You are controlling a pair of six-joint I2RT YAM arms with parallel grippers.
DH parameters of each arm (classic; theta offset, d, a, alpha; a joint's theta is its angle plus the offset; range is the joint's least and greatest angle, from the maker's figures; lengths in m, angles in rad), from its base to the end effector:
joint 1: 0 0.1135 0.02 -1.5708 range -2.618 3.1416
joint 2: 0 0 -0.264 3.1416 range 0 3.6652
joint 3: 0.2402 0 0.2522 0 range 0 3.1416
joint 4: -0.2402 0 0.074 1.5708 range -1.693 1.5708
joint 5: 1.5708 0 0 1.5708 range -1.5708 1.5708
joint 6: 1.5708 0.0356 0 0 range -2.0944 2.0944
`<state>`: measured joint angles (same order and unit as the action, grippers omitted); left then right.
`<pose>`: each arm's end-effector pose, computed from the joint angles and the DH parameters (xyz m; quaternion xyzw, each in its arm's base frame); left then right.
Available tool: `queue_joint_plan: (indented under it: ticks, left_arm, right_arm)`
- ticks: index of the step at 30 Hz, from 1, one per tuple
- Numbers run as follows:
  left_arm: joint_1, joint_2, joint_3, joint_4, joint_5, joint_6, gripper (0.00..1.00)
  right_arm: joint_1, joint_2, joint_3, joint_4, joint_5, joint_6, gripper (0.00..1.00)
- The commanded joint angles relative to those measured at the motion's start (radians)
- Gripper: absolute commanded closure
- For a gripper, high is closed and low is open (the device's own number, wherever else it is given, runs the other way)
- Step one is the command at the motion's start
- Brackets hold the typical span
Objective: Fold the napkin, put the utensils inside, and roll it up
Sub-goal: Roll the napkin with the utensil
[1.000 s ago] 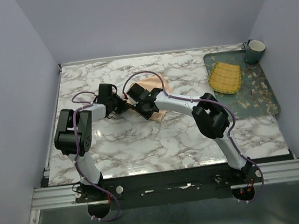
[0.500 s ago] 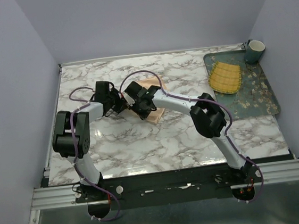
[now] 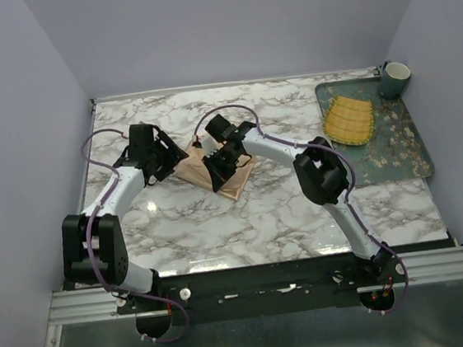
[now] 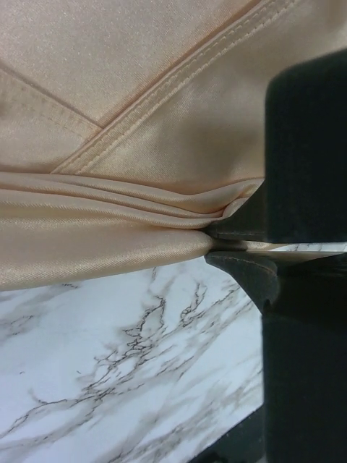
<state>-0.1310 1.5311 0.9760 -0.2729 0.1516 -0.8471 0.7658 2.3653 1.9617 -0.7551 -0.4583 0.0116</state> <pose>0.3197 -0.0475 0.2188 -0.2999 0.8799 -0.2323 0.2863 0.3492 0.3577 0.1604 -0.3942 0.8692 0.2813 0.1001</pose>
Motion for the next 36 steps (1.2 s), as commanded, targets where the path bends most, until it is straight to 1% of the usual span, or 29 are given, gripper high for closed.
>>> queue_joint_plan:
  ticks: [1, 4, 7, 9, 13, 14, 17, 18, 21, 23, 24, 25, 28, 30, 31, 32, 36]
  left_arm:
    - [0.004, -0.126, -0.022, -0.092, -0.037, 0.074, 0.24]
    - [0.002, -0.141, -0.062, -0.106, 0.023, 0.037, 0.25]
    - [-0.010, -0.132, -0.150, -0.054, 0.062, -0.061, 0.25]
    - [-0.018, -0.108, -0.203, 0.018, 0.081, -0.127, 0.27]
    - [-0.051, -0.031, -0.218, 0.109, 0.114, -0.208, 0.26]
    - [-0.059, -0.017, -0.223, 0.162, 0.127, -0.225, 0.26]
    - [-0.084, 0.021, -0.209, 0.184, 0.111, -0.254, 0.26]
    - [-0.087, 0.033, -0.206, 0.181, 0.092, -0.262, 0.26]
    - [-0.091, 0.064, -0.195, 0.183, 0.077, -0.280, 0.28]
    - [-0.090, 0.073, -0.189, 0.167, 0.060, -0.283, 0.34]
    - [-0.091, 0.075, -0.188, 0.152, 0.043, -0.287, 0.35]
    - [-0.091, 0.069, -0.189, 0.143, 0.014, -0.288, 0.39]
    - [-0.091, 0.055, -0.203, 0.132, -0.033, -0.290, 0.42]
    - [-0.091, 0.075, -0.188, 0.123, -0.063, -0.276, 0.45]
    - [-0.090, 0.086, -0.181, 0.118, -0.063, -0.274, 0.49]
    - [-0.090, 0.096, -0.166, 0.113, -0.063, -0.268, 0.50]
    - [-0.091, 0.135, -0.149, 0.106, -0.084, -0.247, 0.52]
  right_arm:
    - [-0.019, 0.080, 0.045, -0.098, -0.114, 0.037, 0.99]
    - [-0.031, 0.100, 0.065, -0.102, -0.169, 0.050, 0.99]
    - [-0.042, 0.121, 0.088, -0.110, -0.223, 0.063, 0.99]
    - [-0.048, 0.137, 0.095, -0.109, -0.273, 0.068, 0.99]
    - [-0.054, 0.149, 0.092, -0.087, -0.332, 0.102, 0.99]
    - [-0.054, 0.152, 0.094, -0.084, -0.342, 0.114, 0.99]
    - [-0.059, 0.155, 0.088, -0.067, -0.375, 0.134, 0.99]
    - [-0.065, 0.158, 0.082, -0.058, -0.408, 0.142, 0.99]
    - [-0.069, 0.152, 0.062, -0.024, -0.428, 0.159, 0.99]
    - [-0.074, 0.146, 0.048, -0.012, -0.436, 0.169, 0.99]
    - [-0.080, 0.143, 0.040, -0.004, -0.439, 0.174, 1.00]
    - [-0.082, 0.143, 0.037, -0.003, -0.438, 0.174, 0.99]
    - [-0.091, 0.144, 0.029, 0.013, -0.464, 0.185, 0.99]
    - [-0.092, 0.143, 0.022, 0.026, -0.483, 0.198, 1.00]
    - [-0.095, 0.144, 0.020, 0.037, -0.491, 0.202, 1.00]
    - [-0.094, 0.146, 0.020, 0.039, -0.494, 0.206, 1.00]
    - [-0.099, 0.150, 0.020, 0.045, -0.505, 0.211, 1.00]
